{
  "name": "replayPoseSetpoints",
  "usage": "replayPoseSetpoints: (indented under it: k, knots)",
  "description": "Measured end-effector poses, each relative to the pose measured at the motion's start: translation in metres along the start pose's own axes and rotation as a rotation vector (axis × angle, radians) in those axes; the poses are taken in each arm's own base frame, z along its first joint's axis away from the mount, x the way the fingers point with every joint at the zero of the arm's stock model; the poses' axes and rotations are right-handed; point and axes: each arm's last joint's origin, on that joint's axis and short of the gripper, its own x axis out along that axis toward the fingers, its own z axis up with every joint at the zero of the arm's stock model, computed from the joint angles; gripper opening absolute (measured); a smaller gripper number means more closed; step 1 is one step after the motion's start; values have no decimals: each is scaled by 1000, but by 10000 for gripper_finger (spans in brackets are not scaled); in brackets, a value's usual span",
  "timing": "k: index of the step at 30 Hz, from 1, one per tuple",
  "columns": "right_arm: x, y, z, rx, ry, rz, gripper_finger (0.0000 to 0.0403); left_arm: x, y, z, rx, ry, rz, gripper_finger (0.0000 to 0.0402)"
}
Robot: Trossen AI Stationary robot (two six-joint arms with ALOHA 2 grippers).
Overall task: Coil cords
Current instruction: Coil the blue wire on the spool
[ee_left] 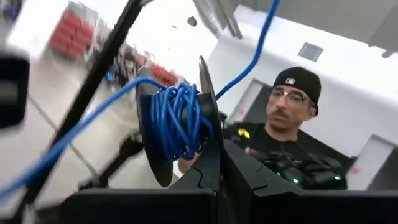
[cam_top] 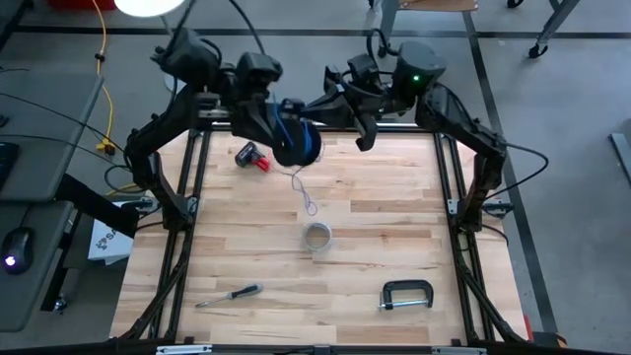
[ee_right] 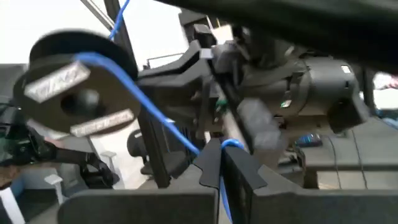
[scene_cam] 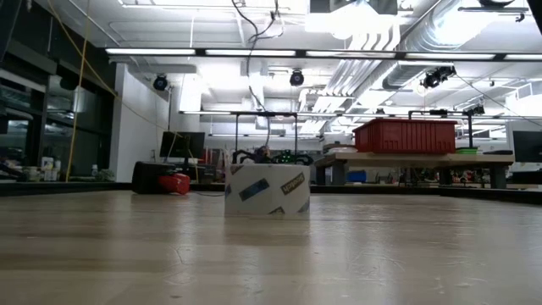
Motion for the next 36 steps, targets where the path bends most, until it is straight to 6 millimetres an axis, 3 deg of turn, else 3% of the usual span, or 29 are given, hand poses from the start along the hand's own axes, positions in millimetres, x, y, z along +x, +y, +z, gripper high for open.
replayPoseSetpoints:
  k: [12, 20, 25, 29, 36]
  knots:
    - [17, -7, 2, 24, -168, 74, 0, -2, -8, 9, 298, -181, 31, 0]
    - [21, -8, 6, 95, -291, 29, 0, -5, -12, 14, 501, -286, 81, 0]
    - [23, -4, 9, 139, -397, -78, 0, -8, -26, 20, 764, -436, 76, 1]
    - [26, 2, 8, 142, -402, -59, 0, -10, -35, 22, 947, -511, 86, 1]
    - [27, 4, 6, 134, -399, -86, 0, -9, -32, 22, 1013, -544, 143, 1]
